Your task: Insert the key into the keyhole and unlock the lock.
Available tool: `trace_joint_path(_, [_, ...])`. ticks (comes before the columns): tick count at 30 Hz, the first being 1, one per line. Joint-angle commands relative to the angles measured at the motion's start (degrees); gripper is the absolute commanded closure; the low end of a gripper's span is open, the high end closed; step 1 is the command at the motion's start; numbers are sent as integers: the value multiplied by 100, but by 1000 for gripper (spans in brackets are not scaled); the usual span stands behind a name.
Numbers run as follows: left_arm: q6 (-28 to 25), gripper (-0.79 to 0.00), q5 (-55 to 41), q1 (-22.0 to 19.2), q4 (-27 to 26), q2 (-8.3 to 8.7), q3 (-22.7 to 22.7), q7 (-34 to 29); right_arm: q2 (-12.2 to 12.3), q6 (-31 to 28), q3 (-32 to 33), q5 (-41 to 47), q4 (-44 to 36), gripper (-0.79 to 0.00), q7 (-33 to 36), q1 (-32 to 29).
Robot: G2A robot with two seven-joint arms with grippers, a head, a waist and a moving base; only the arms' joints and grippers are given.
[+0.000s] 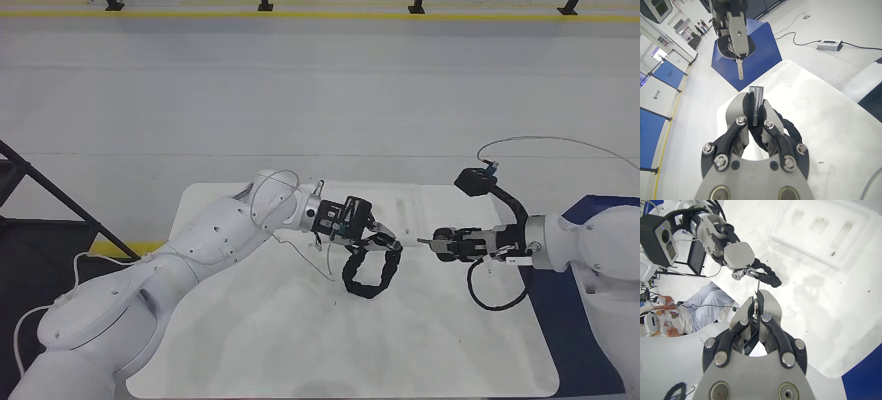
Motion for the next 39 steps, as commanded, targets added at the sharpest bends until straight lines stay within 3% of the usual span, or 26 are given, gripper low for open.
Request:
trace_joint_path(1, [-195,0,-139,29,97,-63,4,31,15,84,-5,5,-101,0,47,25])
trace_joint_path(17, [-255,0,-90,-52,717,-556,53,108,84,622,-340,323,-60,0,-68,147])
trace_joint_path(39, [-216,0,-19,-30,987,-756,15,204,310,1057,-604,502,182,0,-503,258])
